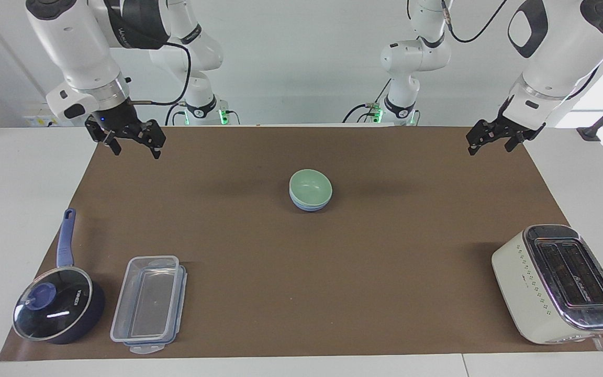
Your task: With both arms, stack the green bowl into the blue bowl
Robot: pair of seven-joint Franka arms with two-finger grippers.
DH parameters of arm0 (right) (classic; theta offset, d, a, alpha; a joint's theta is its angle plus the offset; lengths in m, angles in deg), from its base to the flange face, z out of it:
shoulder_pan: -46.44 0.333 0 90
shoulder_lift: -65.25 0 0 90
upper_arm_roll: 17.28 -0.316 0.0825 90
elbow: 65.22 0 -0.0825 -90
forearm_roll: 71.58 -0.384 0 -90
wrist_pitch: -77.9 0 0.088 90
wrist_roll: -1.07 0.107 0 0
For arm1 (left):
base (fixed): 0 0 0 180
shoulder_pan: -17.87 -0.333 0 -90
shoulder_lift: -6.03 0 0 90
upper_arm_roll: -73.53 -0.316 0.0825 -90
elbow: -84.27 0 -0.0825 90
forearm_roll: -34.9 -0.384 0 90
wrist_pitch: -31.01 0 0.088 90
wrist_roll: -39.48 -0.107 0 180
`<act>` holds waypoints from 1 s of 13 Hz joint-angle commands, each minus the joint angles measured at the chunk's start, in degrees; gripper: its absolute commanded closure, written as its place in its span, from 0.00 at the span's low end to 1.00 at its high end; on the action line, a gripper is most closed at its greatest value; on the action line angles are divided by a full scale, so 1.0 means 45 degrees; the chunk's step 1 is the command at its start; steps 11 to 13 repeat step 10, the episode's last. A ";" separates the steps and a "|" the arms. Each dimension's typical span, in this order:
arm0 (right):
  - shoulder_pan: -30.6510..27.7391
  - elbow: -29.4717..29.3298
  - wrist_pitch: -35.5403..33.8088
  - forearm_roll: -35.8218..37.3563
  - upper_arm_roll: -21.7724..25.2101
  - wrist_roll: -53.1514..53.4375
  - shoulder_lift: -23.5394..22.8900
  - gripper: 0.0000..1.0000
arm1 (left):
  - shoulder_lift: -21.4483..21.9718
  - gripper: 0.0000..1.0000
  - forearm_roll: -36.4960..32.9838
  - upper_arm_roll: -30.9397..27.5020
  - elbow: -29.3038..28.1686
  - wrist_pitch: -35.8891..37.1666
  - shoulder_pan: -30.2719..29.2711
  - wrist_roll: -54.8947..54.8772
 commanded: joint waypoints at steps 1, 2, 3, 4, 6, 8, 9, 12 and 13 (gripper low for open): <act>-0.0103 0.0002 -0.0258 0.0049 -0.0069 -0.0212 0.0102 0.00 | 0.0252 0.00 -0.0268 -0.0038 -0.0254 -0.0066 -0.0057 0.0180; -0.0083 -0.0018 -0.0278 0.0010 -0.0069 -0.0212 0.0102 0.00 | 0.0252 0.00 -0.0268 -0.0039 -0.0254 -0.0066 -0.0057 0.0180; -0.0064 0.0001 -0.0278 0.0010 -0.0069 -0.0154 0.0160 0.00 | 0.0252 0.00 -0.0268 -0.0019 -0.0254 -0.0066 -0.0057 0.0180; -0.0064 0.0002 -0.0278 0.0010 -0.0069 -0.0153 0.0160 0.00 | 0.0252 0.00 -0.0268 -0.0019 -0.0254 -0.0066 -0.0038 0.0161; -0.0064 0.0002 -0.0259 0.0010 -0.0069 -0.0114 0.0180 0.00 | 0.0252 0.00 -0.0268 -0.0019 -0.0254 -0.0066 -0.0037 0.0161; -0.0064 0.0002 -0.0259 0.0010 -0.0069 -0.0114 0.0180 0.00 | 0.0252 0.00 -0.0268 -0.0039 -0.0254 -0.0066 -0.0057 0.0161; -0.0064 0.0002 -0.0239 0.0010 -0.0069 -0.0114 0.0180 0.00 | 0.0252 0.00 -0.0268 -0.0019 -0.0254 -0.0066 -0.0057 0.0161; -0.0064 0.0002 -0.0239 -0.0010 -0.0069 -0.0114 0.0180 0.00 | 0.0252 0.00 -0.0268 -0.0019 -0.0254 -0.0066 -0.0057 0.0161; -0.0064 0.0002 -0.0239 -0.0010 -0.0069 -0.0114 0.0180 0.00 | 0.0252 0.00 -0.0268 -0.0019 -0.0254 -0.0066 -0.0057 0.0161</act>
